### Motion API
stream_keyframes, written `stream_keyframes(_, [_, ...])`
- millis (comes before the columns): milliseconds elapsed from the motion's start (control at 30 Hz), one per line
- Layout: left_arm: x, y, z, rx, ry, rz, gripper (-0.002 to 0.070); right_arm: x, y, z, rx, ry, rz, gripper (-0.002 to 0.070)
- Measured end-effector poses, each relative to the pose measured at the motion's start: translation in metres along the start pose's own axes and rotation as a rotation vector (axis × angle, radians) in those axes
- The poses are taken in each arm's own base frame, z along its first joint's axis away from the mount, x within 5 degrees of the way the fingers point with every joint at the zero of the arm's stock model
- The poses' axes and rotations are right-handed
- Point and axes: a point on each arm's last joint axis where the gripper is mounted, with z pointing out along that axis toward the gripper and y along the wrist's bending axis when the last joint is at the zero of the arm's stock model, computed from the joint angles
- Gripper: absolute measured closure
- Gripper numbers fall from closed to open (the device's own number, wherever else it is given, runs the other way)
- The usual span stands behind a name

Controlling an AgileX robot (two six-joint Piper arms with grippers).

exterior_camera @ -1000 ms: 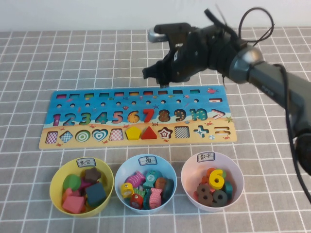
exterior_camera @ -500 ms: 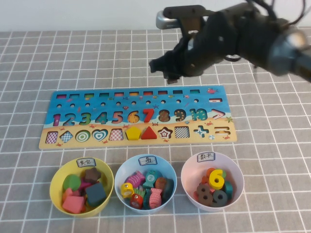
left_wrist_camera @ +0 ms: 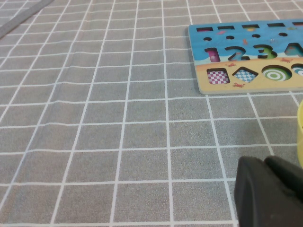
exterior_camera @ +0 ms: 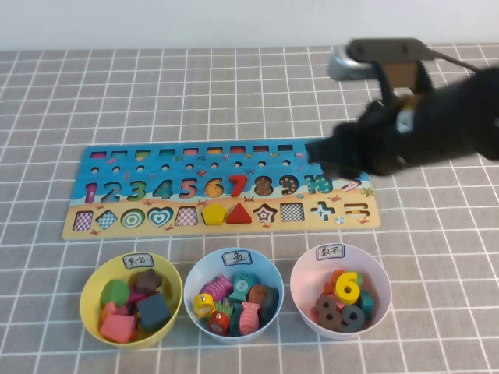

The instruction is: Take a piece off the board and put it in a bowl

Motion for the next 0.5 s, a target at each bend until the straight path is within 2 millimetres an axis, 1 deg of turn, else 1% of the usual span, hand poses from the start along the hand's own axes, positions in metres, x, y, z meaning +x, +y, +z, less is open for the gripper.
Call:
stream_keyframes(100, [0.000, 0.000, 0.000, 0.000, 0.000, 0.000, 0.0680, 0.014, 0.000, -0.013, -0.010, 0.018, 0.003, 0.0475])
stream_keyframes(200, [0.000, 0.000, 0.000, 0.000, 0.000, 0.000, 0.0680, 0.027, 0.006, -0.018, -0.024, 0.078, 0.004, 0.0475])
stream_keyframes(333, [0.000, 0.000, 0.000, 0.000, 0.000, 0.000, 0.0680, 0.039, 0.021, -0.018, -0.050, 0.139, -0.030, 0.0476])
stream_keyframes(500, [0.000, 0.000, 0.000, 0.000, 0.000, 0.000, 0.0679, 0.050, 0.044, -0.020, -0.105, 0.165, -0.069, 0.0476])
